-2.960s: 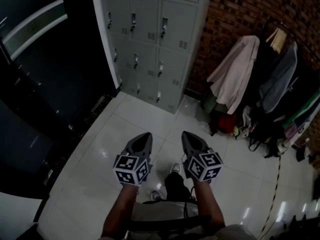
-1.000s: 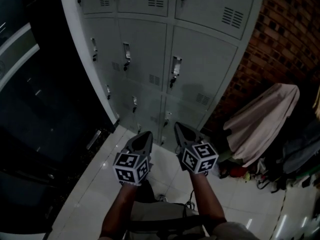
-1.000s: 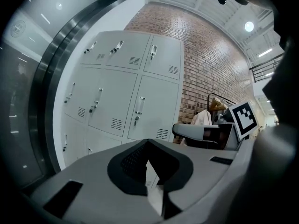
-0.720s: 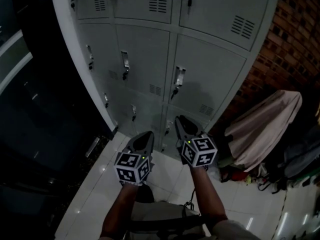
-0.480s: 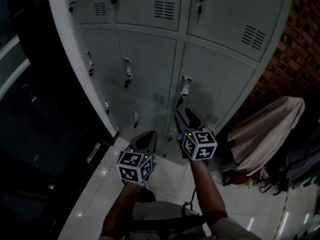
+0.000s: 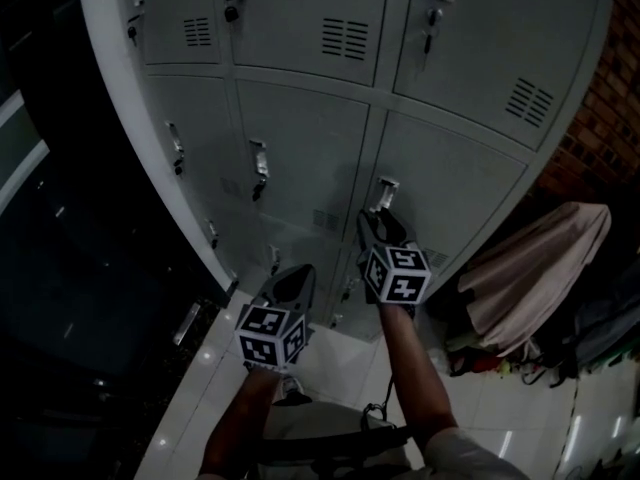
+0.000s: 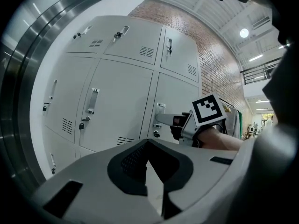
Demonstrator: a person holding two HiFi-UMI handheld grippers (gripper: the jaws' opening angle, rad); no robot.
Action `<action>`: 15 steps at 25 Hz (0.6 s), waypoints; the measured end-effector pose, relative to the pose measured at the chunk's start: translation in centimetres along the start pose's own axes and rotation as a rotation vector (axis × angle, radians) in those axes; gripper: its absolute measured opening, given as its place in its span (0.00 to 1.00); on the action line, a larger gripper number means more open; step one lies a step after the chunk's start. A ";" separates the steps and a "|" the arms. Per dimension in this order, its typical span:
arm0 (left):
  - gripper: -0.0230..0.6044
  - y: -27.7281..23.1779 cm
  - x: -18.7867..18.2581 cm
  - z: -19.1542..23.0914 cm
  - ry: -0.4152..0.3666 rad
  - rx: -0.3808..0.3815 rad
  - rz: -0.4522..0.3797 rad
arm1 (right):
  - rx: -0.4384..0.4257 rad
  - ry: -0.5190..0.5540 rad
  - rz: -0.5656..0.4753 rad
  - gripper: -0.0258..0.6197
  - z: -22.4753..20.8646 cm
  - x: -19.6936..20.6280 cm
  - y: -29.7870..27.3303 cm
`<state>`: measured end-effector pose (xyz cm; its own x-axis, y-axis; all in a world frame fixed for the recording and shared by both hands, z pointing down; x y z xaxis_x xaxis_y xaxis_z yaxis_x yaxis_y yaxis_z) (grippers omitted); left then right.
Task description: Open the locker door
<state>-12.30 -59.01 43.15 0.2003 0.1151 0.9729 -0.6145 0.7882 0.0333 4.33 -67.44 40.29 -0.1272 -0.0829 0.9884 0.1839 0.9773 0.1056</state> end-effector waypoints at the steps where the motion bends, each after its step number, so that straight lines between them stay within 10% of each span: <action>1: 0.03 -0.1 0.1 0.4 0.001 0.003 0.004 | 0.018 0.006 0.002 0.38 -0.2 0.1 -0.4; 15: 0.03 -0.8 0.4 3.7 0.024 0.011 0.023 | 0.111 0.072 0.035 0.38 -0.4 1.6 -3.3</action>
<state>-14.52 -61.83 44.32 0.2043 0.1478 0.9677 -0.6276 0.7784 0.0137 3.94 -70.92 41.59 -0.0513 -0.0581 0.9970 0.0775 0.9951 0.0619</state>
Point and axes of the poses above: the fingertips, and each gripper's own axes: y backward along the fingers, z to its left, x out of its underside, the point moved 4 cm from there along y, backward along the fingers, and after that the axes turned 13 degrees about -z, right-handed, at the moved point
